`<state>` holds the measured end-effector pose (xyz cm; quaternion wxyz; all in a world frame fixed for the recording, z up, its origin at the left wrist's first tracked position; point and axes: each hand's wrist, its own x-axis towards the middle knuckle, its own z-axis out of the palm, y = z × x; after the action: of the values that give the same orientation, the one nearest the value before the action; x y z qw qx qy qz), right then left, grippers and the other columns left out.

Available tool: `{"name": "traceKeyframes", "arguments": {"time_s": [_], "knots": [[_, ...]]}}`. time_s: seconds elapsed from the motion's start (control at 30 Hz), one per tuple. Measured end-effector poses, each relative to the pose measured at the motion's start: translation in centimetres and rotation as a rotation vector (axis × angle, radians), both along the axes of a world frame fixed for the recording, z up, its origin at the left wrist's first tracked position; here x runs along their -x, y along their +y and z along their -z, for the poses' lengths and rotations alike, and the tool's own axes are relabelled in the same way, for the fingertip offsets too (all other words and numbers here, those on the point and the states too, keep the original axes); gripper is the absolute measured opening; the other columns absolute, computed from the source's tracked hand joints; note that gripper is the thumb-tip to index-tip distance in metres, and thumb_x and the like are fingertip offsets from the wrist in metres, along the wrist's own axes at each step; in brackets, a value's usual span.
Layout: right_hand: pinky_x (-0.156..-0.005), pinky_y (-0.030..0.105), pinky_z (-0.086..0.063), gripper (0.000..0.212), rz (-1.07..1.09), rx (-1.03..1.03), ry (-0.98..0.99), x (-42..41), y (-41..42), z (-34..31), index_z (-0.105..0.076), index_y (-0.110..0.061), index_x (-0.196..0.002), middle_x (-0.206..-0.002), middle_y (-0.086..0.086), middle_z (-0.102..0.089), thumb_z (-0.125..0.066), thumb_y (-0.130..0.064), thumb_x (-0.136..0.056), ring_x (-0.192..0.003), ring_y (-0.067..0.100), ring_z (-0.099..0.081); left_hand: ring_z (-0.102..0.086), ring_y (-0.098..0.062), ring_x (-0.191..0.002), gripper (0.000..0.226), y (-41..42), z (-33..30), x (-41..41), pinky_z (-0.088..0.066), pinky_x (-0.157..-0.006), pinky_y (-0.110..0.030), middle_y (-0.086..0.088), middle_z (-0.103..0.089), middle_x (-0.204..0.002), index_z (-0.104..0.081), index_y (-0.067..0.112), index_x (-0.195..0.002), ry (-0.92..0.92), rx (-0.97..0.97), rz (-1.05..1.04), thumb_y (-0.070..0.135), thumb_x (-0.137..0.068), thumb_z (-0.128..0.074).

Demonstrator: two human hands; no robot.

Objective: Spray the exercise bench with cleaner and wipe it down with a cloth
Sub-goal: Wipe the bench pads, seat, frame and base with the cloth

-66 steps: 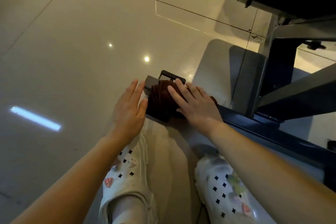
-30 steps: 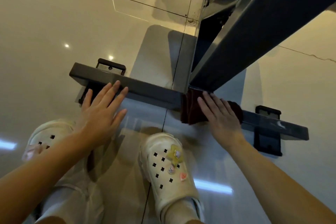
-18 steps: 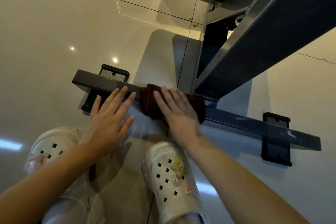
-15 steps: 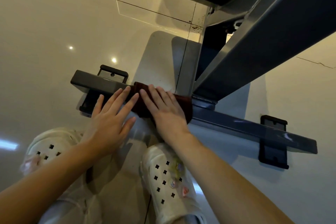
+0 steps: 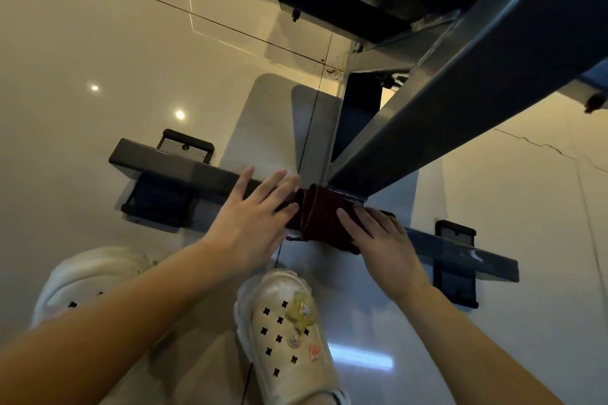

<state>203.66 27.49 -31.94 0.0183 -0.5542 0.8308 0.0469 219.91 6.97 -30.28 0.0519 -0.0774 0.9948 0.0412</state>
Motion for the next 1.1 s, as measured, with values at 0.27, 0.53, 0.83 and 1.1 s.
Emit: {"name": "traceKeyframes", "arguments": {"time_s": [0.27,0.53,0.83,1.1], "knots": [[-0.063,0.034,-0.058,0.065,-0.098,0.098,-0.113,-2.1,-3.7,-6.0,-0.071,-0.005,-0.11,-0.099,0.014,-0.072,-0.084,0.011,-0.048,-0.079,0.031,-0.07,-0.05,-0.013,-0.123,0.047,1.2,-2.7,0.5,-0.043,-0.102,-0.029,0.007,-0.044,-0.142,-0.049,0.025,-0.137,0.346,-0.758,-0.187,0.025,-0.092,-0.061],[-0.089,0.036,-0.054,0.033,-0.077,0.361,0.006,-3.9,-8.9,-14.5,-0.066,-0.006,-0.116,-0.115,0.011,-0.067,-0.061,-0.014,-0.085,-0.103,0.025,-0.065,-0.061,0.002,-0.096,0.036,-0.5,-5.2,0.8,-0.05,-0.082,-0.014,0.017,-0.066,-0.095,-0.058,0.039,-0.1,0.573,-1.339,-0.507,0.004,-0.091,-0.061],[-0.081,0.004,-0.044,0.046,0.422,0.314,-0.816,-6.4,-10.6,-15.4,-0.05,-0.05,-0.114,-0.101,-0.035,-0.057,-0.073,-0.022,-0.085,-0.101,-0.018,-0.052,-0.06,-0.006,-0.104,0.042,-2.5,-5.9,-1.9,-0.052,-0.088,-0.027,0.017,-0.063,-0.103,-0.06,0.04,-0.096,0.776,-1.29,-0.576,-0.001,-0.088,-0.062],[-0.071,0.02,-0.056,0.023,0.447,0.632,-1.066,-7.3,-12.5,-17.0,-0.066,-0.035,-0.104,-0.096,-0.021,-0.069,-0.067,-0.02,-0.087,-0.098,0.0,-0.065,-0.059,-0.006,-0.101,0.049,-2.9,-6.0,-2.6,-0.054,-0.083,-0.024,0.015,-0.06,-0.102,-0.054,0.042,-0.096,0.844,-1.145,-0.599,-0.006,-0.086,-0.061]]}}
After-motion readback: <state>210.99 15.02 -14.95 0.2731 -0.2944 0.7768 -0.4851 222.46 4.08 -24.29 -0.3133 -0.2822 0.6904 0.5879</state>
